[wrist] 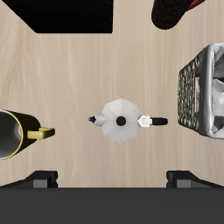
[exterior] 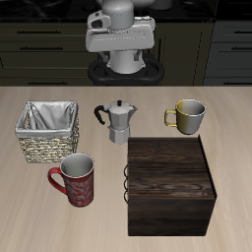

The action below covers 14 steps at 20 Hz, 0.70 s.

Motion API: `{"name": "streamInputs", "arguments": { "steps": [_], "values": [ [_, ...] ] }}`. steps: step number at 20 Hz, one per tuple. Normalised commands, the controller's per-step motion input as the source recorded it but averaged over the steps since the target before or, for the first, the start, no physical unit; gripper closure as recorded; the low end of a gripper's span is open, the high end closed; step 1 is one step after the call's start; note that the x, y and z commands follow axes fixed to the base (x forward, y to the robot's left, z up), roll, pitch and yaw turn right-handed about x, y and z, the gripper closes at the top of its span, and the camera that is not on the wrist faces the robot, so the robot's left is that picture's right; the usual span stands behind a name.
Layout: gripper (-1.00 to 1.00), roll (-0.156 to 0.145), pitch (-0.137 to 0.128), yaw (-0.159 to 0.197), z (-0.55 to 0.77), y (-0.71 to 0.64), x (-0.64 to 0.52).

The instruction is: Place the moka pot in the basket

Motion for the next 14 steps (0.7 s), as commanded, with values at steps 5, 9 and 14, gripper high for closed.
{"name": "streamInputs", "arguments": {
  "steps": [5,9,14],
  "values": [
    [-1.00,-0.001,0.013,0.004,-0.11,-0.23,0.03],
    [-1.00,-0.001,0.000,-0.005,-0.18,-0.02,0.05],
    [-1.00,0.003,-0.024,0.014,-0.31,0.04,0.02]
  ]
}}
